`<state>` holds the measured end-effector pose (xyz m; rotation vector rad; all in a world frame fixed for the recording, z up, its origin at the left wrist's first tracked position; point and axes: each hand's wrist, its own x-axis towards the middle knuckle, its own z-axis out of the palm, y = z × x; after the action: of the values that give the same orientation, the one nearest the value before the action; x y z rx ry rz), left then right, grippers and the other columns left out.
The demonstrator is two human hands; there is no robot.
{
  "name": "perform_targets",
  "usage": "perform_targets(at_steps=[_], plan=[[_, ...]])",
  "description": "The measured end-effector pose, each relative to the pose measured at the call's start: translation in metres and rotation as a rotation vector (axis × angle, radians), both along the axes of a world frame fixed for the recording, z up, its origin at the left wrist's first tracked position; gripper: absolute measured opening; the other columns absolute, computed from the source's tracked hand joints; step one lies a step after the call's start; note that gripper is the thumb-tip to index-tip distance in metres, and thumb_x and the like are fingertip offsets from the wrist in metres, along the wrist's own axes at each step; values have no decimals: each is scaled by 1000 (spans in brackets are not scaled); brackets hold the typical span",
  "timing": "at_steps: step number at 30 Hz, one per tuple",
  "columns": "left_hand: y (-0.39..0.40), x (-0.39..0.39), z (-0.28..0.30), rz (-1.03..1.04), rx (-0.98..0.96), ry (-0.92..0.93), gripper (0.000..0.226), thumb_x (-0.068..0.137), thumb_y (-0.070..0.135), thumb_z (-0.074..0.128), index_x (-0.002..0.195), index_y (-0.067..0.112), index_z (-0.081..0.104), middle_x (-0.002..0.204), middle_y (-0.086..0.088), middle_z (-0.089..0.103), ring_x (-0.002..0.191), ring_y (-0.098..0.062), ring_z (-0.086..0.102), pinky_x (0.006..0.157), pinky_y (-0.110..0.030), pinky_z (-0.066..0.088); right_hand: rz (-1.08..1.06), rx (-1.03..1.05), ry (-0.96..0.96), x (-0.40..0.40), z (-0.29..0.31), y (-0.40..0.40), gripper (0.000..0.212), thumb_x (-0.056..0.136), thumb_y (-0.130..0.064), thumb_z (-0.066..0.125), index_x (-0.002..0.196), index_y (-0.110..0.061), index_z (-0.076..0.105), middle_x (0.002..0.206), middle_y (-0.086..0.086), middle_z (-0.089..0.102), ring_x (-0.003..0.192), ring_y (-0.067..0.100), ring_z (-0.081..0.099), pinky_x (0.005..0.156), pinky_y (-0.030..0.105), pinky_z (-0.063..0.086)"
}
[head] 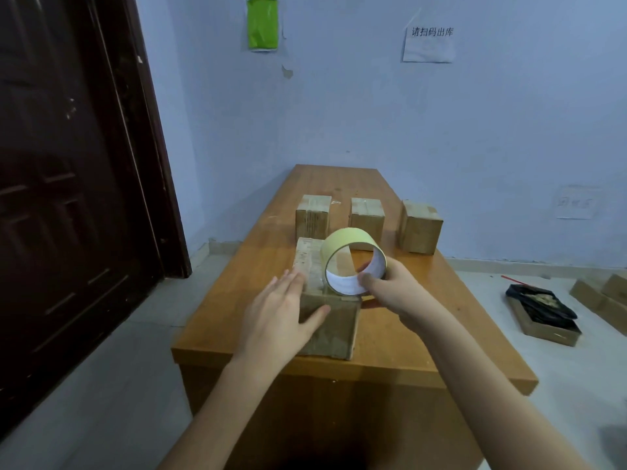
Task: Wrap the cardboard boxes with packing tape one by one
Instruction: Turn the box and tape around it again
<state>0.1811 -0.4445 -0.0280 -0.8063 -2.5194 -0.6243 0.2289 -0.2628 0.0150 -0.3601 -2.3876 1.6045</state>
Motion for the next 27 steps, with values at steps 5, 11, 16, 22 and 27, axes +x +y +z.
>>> perform_targets(at_steps=[5,11,16,22,27], plan=[[-2,-1,-2,-13,-33,59,72,84,66,44,143,26,36,149,9,33,136,-9,29,105,-28,31,-60,-246,20,10,2,11,21,95,-2,49,115,-4,46,105,14,58,90,26,63,51,26,56],[-3,-3,-3,-28,-25,22,76,81,67,46,143,25,36,149,9,32,136,-11,30,105,-28,31,-206,-324,160,14,-14,-1,11,92,-16,60,99,-18,52,101,7,64,94,21,63,53,24,56],[1,-1,-4,-15,-12,37,76,81,66,48,143,23,37,149,8,33,135,-12,33,102,-30,37,-71,-249,117,15,-16,-3,5,97,-14,53,101,-16,53,103,9,62,93,20,62,53,21,54],[-2,0,-3,-29,-19,79,74,81,66,50,140,22,42,145,9,38,130,-12,42,99,-28,39,-223,-712,192,23,-24,8,17,94,0,51,110,-6,48,91,12,64,70,27,72,51,34,58],[-2,-4,-4,-39,-54,27,79,81,69,44,145,25,30,151,12,26,136,-12,33,104,-27,34,-345,-511,196,13,-38,-3,15,91,-11,61,103,-15,54,99,7,60,86,20,64,49,26,56]])
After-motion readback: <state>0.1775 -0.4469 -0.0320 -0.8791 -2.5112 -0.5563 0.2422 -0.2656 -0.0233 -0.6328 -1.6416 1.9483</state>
